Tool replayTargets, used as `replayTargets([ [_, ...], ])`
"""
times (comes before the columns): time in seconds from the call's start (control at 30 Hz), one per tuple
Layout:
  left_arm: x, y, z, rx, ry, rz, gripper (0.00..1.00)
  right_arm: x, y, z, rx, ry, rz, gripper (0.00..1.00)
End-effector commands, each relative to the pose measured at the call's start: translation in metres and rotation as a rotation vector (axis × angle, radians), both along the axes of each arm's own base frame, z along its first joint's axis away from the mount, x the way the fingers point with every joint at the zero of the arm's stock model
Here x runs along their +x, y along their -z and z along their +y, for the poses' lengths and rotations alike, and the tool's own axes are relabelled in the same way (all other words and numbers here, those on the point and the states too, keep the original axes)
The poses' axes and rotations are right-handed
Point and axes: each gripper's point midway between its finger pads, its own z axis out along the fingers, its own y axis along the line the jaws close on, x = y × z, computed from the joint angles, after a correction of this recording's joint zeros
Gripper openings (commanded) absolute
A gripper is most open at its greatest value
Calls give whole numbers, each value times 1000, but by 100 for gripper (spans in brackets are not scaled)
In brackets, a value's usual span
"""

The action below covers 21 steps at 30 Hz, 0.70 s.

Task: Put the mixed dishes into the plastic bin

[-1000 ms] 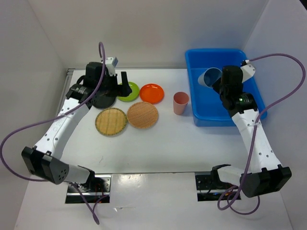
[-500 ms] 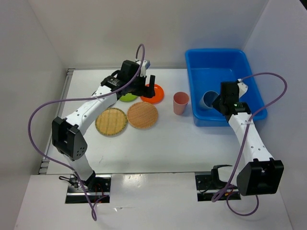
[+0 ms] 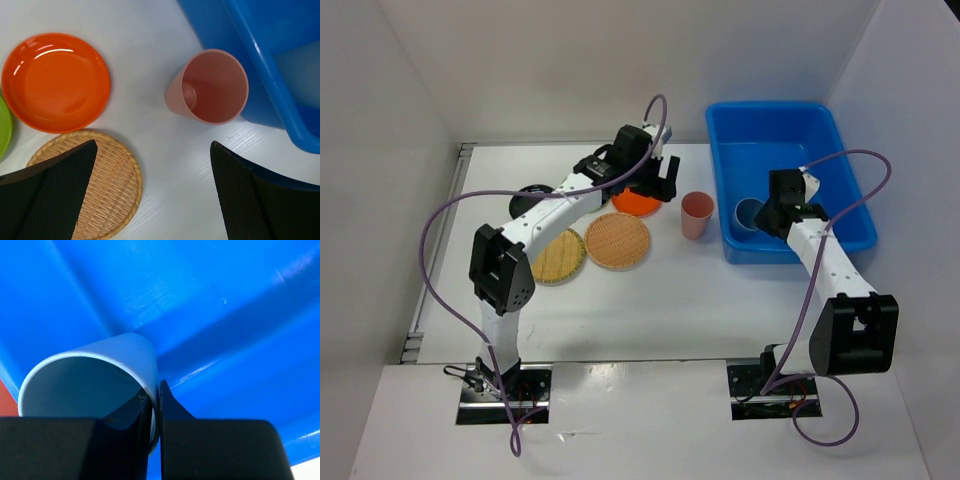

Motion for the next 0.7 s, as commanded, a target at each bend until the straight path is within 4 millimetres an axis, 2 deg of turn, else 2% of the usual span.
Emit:
replayTargets([
  [0.0, 5, -12, -1, 4, -5, -39, 100, 17, -18, -1, -5, -12, -51, 0],
  [0.13, 6, -5, -10, -2, 14, -35, 100, 13, -9, 5, -15, -26, -5, 0],
  [0.23, 5, 5, -18, 1, 31, -22, 100, 13, -9, 3, -24, -18, 4, 0],
  [0.3, 5, 6, -26, -5, 42, -29, 100, 11, -8, 4, -32, -21, 12, 0],
  [0.33, 3, 13, -30, 3, 51, -18, 100, 13, -12, 2, -43, -11, 3, 0],
  [0.37, 5, 8, -30, 0, 44, -31, 100, 11, -10, 1, -43, -11, 12, 0],
  [0.4, 6, 14, -37, 9, 47, -29, 100, 11, -10, 1, -43, -11, 12, 5],
  [0.47, 6, 11, -44, 8, 49, -41, 100, 11, -10, 1, -43, -11, 12, 11],
  [0.63, 12, 16, -51, 9, 34, -49, 100, 12, -4, 0, -52, -5, 30, 15],
  [0.67, 13, 22, -52, 16, 34, -41, 100, 12, -4, 0, -53, -5, 30, 15],
])
